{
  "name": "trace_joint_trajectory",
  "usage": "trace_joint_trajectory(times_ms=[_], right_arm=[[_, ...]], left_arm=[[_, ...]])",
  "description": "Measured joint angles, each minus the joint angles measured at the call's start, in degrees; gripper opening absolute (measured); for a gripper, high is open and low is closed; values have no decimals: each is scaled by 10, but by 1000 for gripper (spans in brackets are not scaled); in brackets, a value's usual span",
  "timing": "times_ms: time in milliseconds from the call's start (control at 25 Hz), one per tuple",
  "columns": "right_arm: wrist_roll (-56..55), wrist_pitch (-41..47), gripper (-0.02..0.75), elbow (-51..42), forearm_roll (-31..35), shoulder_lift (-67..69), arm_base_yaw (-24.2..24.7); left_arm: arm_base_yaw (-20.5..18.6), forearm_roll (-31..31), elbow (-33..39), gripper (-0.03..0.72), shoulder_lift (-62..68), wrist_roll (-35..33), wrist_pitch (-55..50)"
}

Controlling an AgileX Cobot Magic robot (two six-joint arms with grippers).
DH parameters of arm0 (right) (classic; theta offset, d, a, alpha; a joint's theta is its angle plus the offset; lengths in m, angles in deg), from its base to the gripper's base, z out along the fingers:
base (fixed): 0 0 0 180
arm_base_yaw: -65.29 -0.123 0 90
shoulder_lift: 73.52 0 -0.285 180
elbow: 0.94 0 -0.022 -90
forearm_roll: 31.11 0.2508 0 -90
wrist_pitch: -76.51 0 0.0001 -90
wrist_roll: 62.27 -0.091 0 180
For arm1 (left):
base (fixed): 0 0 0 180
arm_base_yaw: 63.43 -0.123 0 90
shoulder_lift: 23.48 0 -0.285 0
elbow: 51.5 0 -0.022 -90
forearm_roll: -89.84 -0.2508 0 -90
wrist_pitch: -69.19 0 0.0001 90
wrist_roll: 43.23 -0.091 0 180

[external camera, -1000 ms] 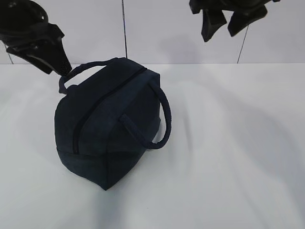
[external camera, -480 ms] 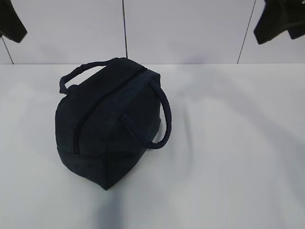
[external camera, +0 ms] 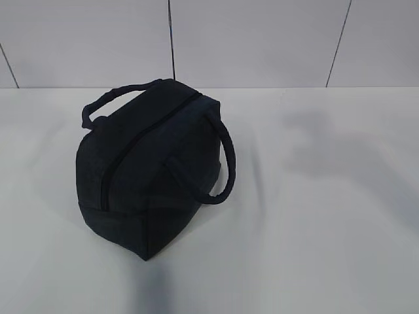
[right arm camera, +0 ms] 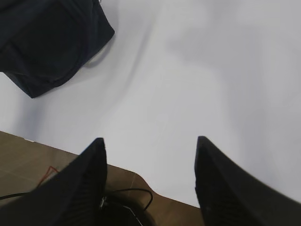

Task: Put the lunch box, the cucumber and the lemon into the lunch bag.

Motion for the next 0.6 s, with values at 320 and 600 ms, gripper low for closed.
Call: trace_joint_trajectory(times_ms=[320, 600], right_arm=[[1, 5, 442, -48, -10, -172, 0], [1, 8, 442, -55, -21, -274, 0]], left_arm=[[0, 0, 68, 288, -152, 0, -1], [0, 0, 168, 288, -295, 0, -5]])
